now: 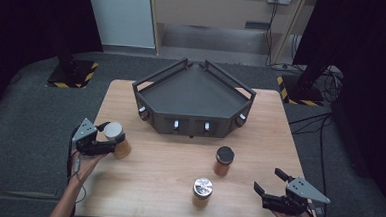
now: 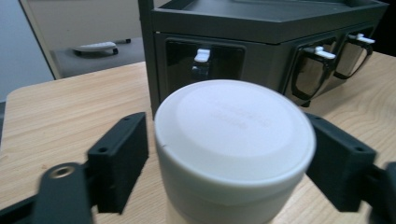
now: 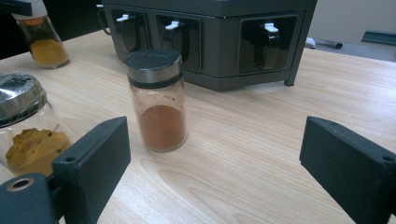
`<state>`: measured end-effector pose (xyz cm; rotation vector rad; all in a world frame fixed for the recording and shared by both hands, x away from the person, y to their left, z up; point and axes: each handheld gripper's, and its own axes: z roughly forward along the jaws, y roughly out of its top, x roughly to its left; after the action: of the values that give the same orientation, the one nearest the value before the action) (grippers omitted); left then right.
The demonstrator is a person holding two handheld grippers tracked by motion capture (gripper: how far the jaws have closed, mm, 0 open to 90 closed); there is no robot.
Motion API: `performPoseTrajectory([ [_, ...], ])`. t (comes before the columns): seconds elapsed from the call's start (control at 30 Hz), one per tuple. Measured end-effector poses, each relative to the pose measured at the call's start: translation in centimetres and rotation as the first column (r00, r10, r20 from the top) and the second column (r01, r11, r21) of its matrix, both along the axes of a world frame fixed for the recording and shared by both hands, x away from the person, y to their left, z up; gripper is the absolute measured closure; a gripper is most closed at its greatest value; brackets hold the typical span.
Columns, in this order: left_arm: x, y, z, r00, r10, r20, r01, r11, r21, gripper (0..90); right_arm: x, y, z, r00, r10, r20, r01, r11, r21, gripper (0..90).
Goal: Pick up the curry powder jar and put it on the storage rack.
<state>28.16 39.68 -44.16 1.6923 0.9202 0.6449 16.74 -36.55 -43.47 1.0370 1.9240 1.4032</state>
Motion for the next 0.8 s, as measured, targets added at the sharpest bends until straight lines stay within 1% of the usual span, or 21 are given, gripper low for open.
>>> performPoseTrajectory([
  [0.03, 0.0, 0.0, -0.2, 1.0, -0.001, 0.008, 0.001, 1.0, 0.004, 24.6, 0.0, 0.0, 0.0, 1.0, 0.0, 0.0, 0.0, 1.0, 0.0, 8.6],
  [0.07, -0.1, 0.0, -0.4, 0.9998, -0.008, 0.019, 0.008, 1.0, 0.005, 29.0, 0.0, 0.0, 0.0, 1.0, 0.0, 0.001, 0.0, 1.0, 0.001, 8.6],
  [0.1, -0.1, 0.1, -0.6, 0.9996, -0.014, 0.026, 0.014, 0.9999, -0.003, 29.0, 0.0, 0.0, 0.0, 1.0, 0.0, 0.001, 0.0, 1.0, 0.001, 8.6],
  [0.13, -0.2, 0.1, -0.8, 0.9993, -0.015, 0.035, 0.015, 0.9999, -0.006, 32.6, 0.0, 0.0, 0.0, 1.0, -0.001, 0.0, 0.001, 1.0, 0.002, 8.6],
  [0.17, -0.2, -0.1, -1.0, 0.999, -0.014, 0.043, 0.014, 0.9999, -0.003, 32.7, 0.0, 0.0, 0.0, 1.0, -0.001, 0.0, 0.001, 1.0, 0.002, 8.6],
  [0.27, -0.2, 0.1, -1.1, 0.9991, -0.007, 0.042, 0.008, 0.9998, -0.019, 33.0, 0.0, 0.0, 0.0, 1.0, 0.0, 0.001, 0.0, 1.0, 0.0, 8.7],
  [0.33, -0.3, 0.0, -1.0, 0.9992, -0.004, 0.039, 0.005, 0.9998, -0.02, 33.0, 0.0, 0.0, 0.0, 1.0, -0.001, -0.001, 0.001, 1.0, 0.003, 8.6],
  [0.5, -0.2, -0.1, -0.6, 0.9994, -0.013, 0.032, 0.013, 0.9999, -0.002, 33.1, 0.0, 0.0, 0.0, 1.0, -0.001, -0.001, 0.001, 1.0, 0.003, 8.7],
  [0.7, 0.0, -0.3, 0.1, 0.9987, -0.037, 0.035, 0.037, 0.9993, -0.008, 33.1, 0.1, 0.0, 0.0, 1.0, 0.0, -0.003, 0.0, 1.0, 0.003, 8.7],
  [0.8, 0.2, -0.5, 0.7, 0.9975, -0.063, 0.034, 0.063, 0.998, -0.01, 33.1, 0.1, 0.0, 0.0, 1.0, 0.0, -0.003, 0.0, 1.0, 0.003, 8.7],
])
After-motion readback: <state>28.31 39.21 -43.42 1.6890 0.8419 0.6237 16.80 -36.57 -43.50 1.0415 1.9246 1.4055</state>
